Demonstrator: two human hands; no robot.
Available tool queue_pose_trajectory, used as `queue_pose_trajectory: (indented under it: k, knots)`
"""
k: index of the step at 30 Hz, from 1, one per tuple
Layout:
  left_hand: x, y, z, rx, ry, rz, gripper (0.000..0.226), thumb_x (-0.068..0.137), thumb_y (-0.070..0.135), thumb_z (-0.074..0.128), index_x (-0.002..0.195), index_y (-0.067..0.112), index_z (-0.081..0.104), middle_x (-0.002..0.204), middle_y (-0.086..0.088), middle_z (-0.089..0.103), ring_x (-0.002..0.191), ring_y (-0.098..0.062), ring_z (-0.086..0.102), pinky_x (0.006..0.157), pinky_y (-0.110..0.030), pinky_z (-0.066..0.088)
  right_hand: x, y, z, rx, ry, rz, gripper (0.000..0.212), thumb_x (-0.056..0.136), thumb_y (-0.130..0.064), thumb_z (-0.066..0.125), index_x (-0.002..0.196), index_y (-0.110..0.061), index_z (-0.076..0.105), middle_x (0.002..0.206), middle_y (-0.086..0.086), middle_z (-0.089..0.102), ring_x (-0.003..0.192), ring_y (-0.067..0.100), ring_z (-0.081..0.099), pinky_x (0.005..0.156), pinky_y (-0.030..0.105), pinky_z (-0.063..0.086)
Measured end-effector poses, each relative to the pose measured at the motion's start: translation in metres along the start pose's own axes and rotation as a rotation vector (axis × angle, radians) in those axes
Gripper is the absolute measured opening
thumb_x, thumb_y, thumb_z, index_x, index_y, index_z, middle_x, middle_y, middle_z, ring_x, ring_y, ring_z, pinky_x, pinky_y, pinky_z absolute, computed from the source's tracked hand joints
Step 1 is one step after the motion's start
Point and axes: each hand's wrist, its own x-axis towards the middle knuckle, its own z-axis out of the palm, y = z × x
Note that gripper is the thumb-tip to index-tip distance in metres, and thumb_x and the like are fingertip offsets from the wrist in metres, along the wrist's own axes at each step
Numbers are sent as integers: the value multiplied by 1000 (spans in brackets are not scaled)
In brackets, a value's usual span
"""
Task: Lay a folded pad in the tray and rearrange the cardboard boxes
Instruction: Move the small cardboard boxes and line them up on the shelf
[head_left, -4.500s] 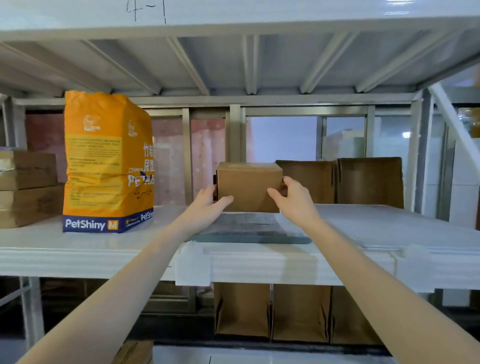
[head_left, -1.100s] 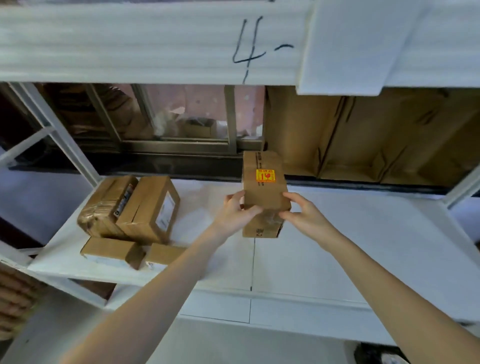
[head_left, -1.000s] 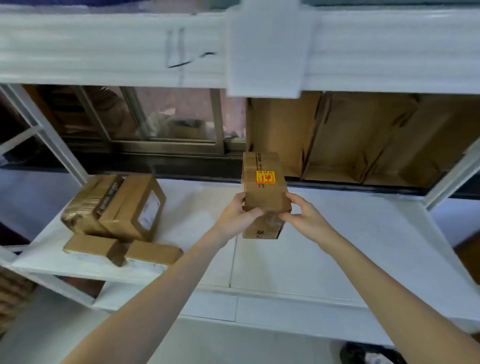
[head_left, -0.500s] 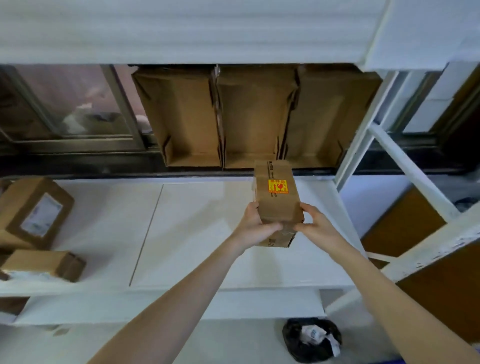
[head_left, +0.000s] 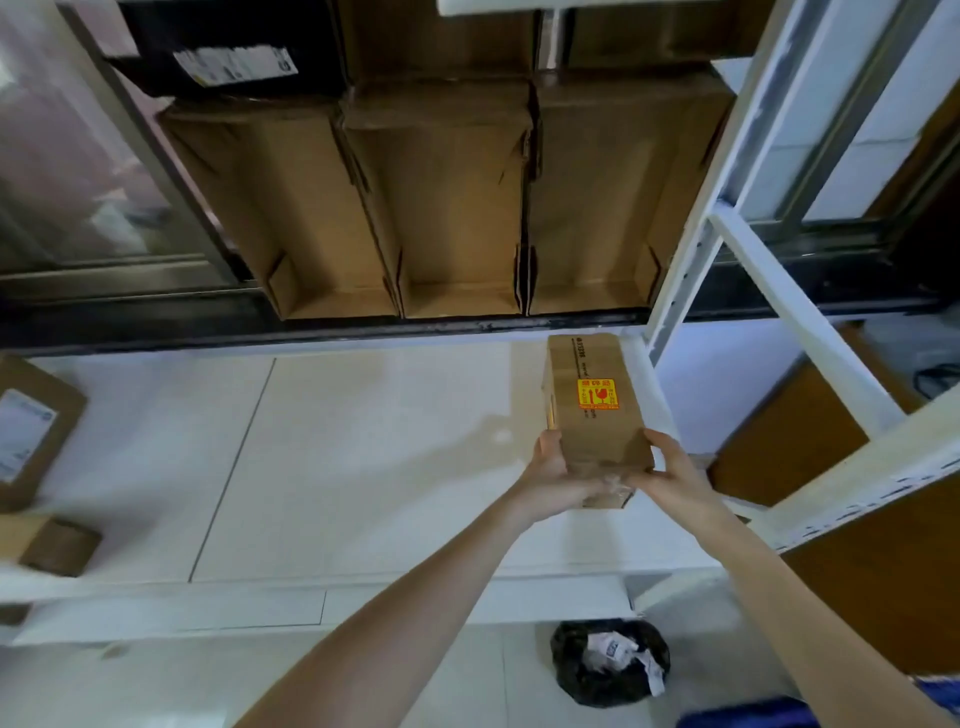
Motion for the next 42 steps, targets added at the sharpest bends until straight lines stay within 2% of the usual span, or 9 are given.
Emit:
queue_pose_trajectory:
  k: [2,5,8,11,14,20,29,34,42]
  knots:
    - [0,0,4,-8,3,0,110,49,52,75,138,16,21,137,-2,31,124,-15,43,96,-27,44,6,7,-2,-15,-7,22,68,84,-10,62,143,-12,27,144,5,37,120,22,44,87,25,33]
    - [0,2,7,7,10,0,98,65,40,77,140,13,20,141,-5,29,126,-16,42,99,-26,41,11,13,-4,-55,-15,25,67,84,-10,62,142,-11,28,143,8,39,113,21,47,89,27,36]
    - [-5,5,4,30,21,26,80,82,25,71,143,12,20,145,-6,26,132,-17,35,96,-21,35,9,5,-7,-137,-4,-15,57,86,-12,59,137,-13,34,137,4,41,120,22,45,94,32,38]
    - [-12,9,-5,68,61,102,72,89,20,61,146,13,18,152,-7,21,140,-20,22,104,-23,28,2,-12,-5,-220,30,-100,58,87,-14,59,139,-14,34,142,5,35,126,24,42,100,34,37]
    - [-19,8,-28,63,128,118,77,89,20,57,148,15,9,157,-2,14,143,-16,16,99,-18,19,-5,-36,3,-264,39,-198,64,86,-24,60,143,-18,31,149,0,30,132,22,37,105,36,34]
    - [-52,1,-104,45,275,150,88,87,29,60,151,20,1,160,5,4,146,-14,9,110,-25,17,-18,-96,42,-294,9,-333,68,85,-30,63,143,-20,30,151,0,27,137,20,30,109,35,30]
    - [-136,-50,-260,85,597,123,84,87,32,62,150,22,8,159,3,11,145,-18,15,113,-33,20,-46,-201,172,-363,-121,-535,68,86,-31,62,144,-18,29,155,-1,22,141,16,24,109,25,22]
    - [-192,-101,-353,96,743,94,82,87,34,63,150,22,11,159,0,15,143,-20,22,111,-32,24,-65,-260,266,-394,-223,-623,69,86,-32,61,145,-20,28,156,-3,21,142,14,22,111,27,21]
    - [-255,-194,-492,-19,869,28,85,85,33,65,150,22,11,159,-1,13,144,-23,22,112,-38,27,-78,-330,429,-449,-377,-669,71,86,-35,61,146,-21,24,157,-3,18,143,15,21,111,27,22]
